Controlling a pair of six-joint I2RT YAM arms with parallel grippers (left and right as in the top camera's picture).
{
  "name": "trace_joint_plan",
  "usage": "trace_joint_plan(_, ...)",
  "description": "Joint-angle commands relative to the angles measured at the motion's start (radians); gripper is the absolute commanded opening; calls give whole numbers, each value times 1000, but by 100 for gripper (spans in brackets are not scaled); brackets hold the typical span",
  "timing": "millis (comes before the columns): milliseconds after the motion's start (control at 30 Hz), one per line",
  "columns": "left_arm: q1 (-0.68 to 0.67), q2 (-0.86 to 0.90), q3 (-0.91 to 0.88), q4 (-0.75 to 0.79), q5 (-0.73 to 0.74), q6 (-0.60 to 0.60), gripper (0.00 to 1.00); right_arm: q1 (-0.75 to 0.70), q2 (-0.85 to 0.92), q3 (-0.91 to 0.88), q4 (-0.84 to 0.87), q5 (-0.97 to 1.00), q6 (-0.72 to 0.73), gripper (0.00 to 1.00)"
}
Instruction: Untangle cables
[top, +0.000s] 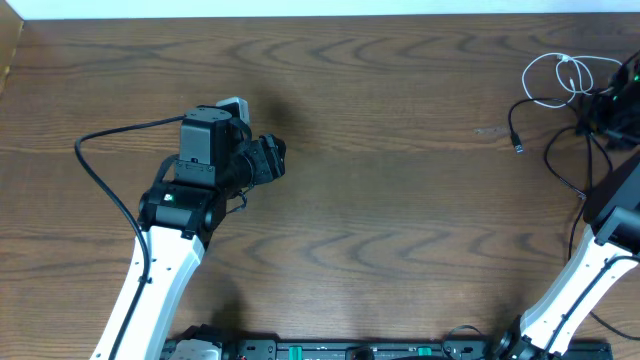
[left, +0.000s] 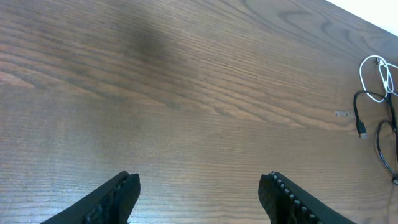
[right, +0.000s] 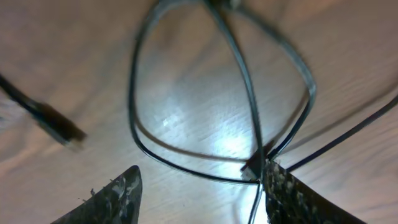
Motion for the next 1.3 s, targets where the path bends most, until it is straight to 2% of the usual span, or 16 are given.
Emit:
trace_joint_plan(0, 3, 0, 19, -3, -13, 14, 67, -16, 8, -60, -4, 19, 60, 59)
trace_joint_plan(300, 3, 0, 19, -10, -13, 14, 68, -55, 8, -242, 92, 79, 106, 58)
trace_joint_plan(600, 3, 0, 19, -18, -13, 14, 68, -71, 8, -255, 163, 23, 98, 56)
trace_joint_plan(667, 3, 0, 19, -18, -13, 14, 68, -70, 8, -255, 171, -4, 84, 52)
trace_joint_plan(800, 3, 0, 19, -18, -14, 14, 68, -63, 8, -256, 171, -10, 84, 38)
trace_joint_plan(1033, 3, 0, 19, -18, -13, 14, 69, -53, 7, -257, 153, -20, 92, 2)
trace_joint_plan(1267, 3, 0, 19, -18, -14, 14, 68, -53, -49, -179, 87, -70, 85, 1)
